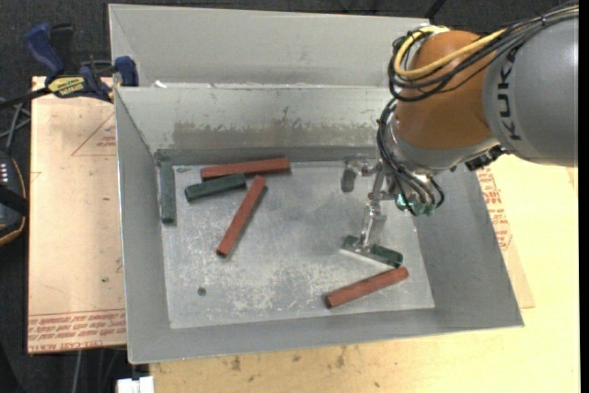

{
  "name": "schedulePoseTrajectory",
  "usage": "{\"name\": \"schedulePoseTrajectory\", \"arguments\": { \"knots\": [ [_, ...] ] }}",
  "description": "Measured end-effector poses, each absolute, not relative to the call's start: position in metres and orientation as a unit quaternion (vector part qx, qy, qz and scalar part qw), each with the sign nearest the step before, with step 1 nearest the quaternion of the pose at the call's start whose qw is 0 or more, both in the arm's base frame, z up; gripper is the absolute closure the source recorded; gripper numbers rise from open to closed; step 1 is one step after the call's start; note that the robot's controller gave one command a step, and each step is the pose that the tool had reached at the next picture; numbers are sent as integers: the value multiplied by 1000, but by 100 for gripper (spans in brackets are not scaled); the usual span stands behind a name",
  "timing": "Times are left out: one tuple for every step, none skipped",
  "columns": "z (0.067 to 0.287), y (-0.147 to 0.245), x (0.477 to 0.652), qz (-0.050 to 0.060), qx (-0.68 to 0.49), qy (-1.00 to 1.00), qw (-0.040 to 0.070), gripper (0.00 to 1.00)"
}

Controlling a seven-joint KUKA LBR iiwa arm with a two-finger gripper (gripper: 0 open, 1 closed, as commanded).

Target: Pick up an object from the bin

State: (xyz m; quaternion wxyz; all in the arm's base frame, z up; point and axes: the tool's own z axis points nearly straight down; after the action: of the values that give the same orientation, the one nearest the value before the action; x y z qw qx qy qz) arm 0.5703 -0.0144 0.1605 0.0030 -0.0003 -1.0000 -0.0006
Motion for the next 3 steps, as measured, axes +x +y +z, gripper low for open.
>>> {"name": "schedulePoseTrajectory", "arguments": {
  "knots": [
    [164, -14, 572, 0, 0, -1000, -1, 0],
    [121, -31, 550, -1, -17, -1000, -5, 0],
    [70, -73, 579, 0, 58, -998, -2, 100]
  ]
}}
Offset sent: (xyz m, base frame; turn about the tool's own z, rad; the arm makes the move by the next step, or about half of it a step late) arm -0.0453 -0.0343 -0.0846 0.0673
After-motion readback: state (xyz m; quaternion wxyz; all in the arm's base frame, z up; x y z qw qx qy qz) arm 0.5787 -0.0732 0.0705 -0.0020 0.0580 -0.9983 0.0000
